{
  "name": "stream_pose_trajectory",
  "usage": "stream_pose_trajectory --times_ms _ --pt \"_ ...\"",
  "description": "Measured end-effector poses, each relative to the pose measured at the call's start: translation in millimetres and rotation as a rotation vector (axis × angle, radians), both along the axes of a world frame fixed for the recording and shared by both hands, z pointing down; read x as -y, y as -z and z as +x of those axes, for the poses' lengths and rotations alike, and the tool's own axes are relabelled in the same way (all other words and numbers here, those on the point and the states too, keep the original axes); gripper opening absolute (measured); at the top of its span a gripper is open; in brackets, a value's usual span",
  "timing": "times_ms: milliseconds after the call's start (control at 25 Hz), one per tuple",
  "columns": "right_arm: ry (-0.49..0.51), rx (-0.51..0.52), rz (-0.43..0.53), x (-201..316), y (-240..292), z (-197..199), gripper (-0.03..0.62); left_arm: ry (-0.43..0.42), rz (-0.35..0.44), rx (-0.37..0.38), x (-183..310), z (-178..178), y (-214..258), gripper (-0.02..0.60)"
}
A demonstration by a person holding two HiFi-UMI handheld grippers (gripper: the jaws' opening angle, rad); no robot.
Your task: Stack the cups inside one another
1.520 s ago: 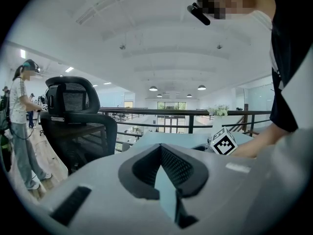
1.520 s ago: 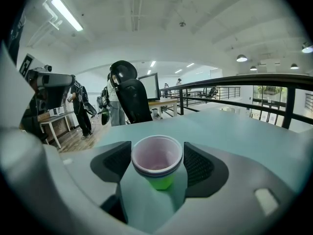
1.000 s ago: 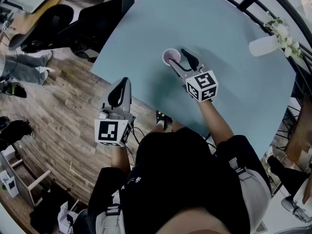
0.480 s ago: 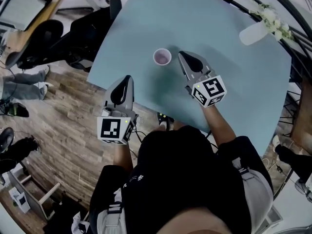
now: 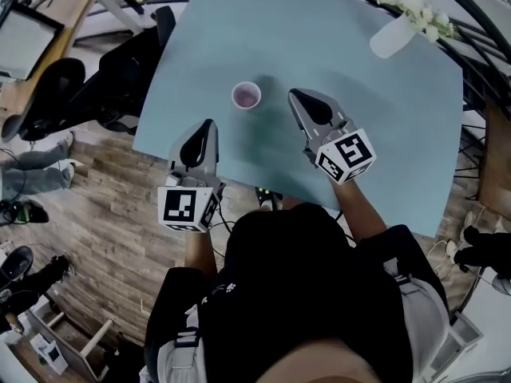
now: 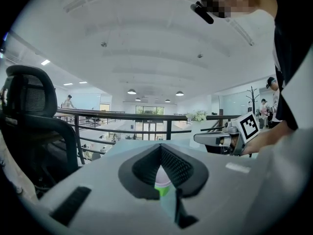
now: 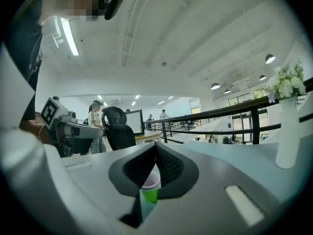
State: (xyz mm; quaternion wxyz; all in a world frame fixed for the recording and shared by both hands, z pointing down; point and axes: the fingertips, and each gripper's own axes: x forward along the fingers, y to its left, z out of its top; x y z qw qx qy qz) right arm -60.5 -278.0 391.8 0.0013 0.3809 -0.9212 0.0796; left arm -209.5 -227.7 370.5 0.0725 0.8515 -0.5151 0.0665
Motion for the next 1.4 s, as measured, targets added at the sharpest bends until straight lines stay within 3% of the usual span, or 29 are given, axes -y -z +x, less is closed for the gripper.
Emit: stream_pose_trajectory --times_ms 480,800,1400 --pt "-0.061 0.007 0.015 -10 14 32 0.006 -0.086 0.011 -0.005 15 35 3 -0.008" --pt "-0.037 -0.026 0.055 -13 17 30 0.006 -0.082 0.007 -0.003 16 36 1 -0.008" --pt "-0.023 -0.041 0.039 -12 15 24 0.006 -0.086 0.016 -0.004 18 35 5 -0.008"
